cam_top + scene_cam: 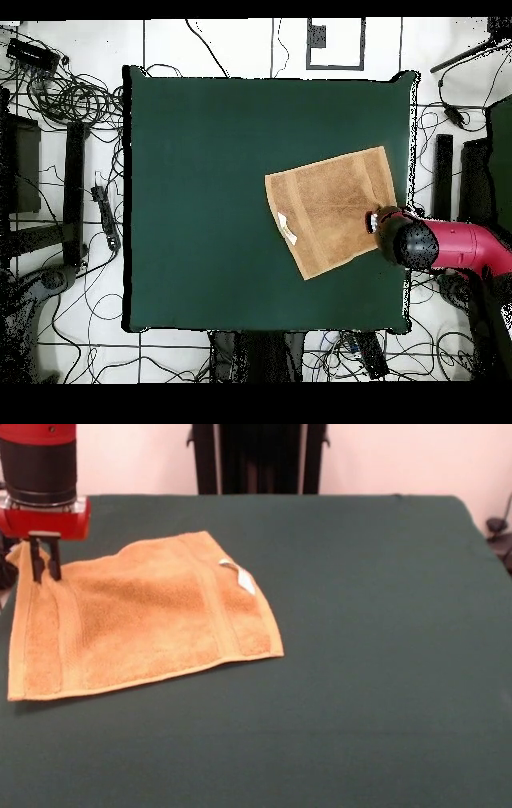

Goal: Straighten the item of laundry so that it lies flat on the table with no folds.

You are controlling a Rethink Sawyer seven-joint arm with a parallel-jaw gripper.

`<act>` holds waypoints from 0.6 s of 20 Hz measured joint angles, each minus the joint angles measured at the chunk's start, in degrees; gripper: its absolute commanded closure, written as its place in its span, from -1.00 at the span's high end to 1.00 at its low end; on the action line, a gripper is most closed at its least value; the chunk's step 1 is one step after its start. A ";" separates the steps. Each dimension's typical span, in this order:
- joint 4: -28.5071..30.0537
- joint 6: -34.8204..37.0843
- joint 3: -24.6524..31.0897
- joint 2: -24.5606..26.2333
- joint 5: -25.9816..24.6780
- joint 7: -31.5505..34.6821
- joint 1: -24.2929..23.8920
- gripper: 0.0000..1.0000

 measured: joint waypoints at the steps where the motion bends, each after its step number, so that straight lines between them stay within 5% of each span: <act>1: -0.10 0.09 0.13 0.01 0.00 0.00 -0.14 -1.00; 4: -0.24 0.18 0.51 0.04 -0.02 0.00 -0.49 -1.00; 5: -0.25 0.16 0.60 0.08 -0.17 0.00 -0.59 1.00; 12: -0.28 0.16 0.60 0.04 -0.59 0.00 -0.76 1.00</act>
